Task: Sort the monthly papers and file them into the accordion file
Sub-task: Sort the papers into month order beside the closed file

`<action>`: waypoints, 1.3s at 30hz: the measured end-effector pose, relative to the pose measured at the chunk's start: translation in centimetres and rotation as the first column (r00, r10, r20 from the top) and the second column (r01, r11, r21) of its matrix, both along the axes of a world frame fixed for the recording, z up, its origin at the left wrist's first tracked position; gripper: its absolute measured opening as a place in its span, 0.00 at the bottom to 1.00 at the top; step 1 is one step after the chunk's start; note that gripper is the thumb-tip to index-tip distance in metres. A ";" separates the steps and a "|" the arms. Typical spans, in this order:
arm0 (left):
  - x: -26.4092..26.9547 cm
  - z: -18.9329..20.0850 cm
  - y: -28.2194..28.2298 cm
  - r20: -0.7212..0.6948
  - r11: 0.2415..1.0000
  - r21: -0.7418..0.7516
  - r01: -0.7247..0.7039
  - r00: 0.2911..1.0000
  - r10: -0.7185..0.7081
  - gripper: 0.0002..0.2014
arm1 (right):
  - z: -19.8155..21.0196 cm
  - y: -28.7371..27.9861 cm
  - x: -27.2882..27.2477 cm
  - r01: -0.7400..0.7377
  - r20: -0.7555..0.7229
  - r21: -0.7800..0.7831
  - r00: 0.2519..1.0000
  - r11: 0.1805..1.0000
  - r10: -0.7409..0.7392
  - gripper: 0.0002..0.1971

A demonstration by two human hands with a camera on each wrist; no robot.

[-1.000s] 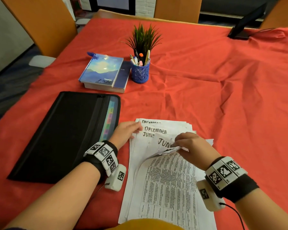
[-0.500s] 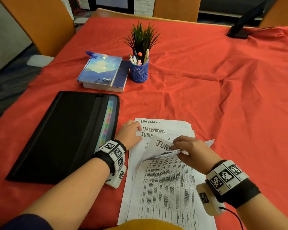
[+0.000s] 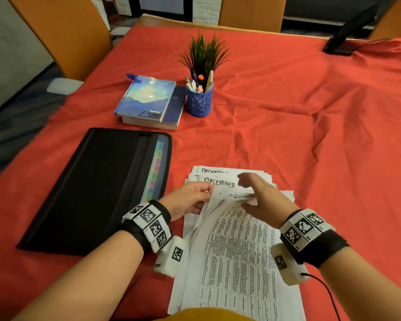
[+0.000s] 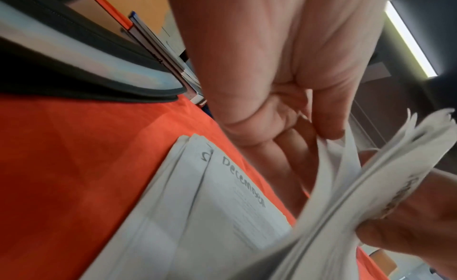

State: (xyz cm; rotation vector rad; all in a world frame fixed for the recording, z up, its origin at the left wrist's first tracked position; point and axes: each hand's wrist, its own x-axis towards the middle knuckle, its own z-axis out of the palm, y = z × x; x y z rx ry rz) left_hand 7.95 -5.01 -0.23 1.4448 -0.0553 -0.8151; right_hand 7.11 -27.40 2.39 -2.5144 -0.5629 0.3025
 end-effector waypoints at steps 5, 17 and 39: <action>0.9 1.0 0.6 -0.004 0.991 0.085 -0.107 0.994 0.108 0.10 | 0.7 -0.3 -0.3 -0.092 0.100 -0.160 0.989 0.983 0.109 0.14; 3.5 -3.4 0.0 0.383 0.729 0.645 -0.231 0.922 -0.046 0.13 | -1.2 -1.0 -1.9 -0.137 0.124 -0.005 0.983 0.991 0.137 0.15; 3.1 -3.2 1.6 0.455 0.575 0.784 -0.235 0.847 -0.274 0.10 | -1.3 0.1 -1.0 -0.087 0.033 -0.107 0.995 0.990 0.091 0.16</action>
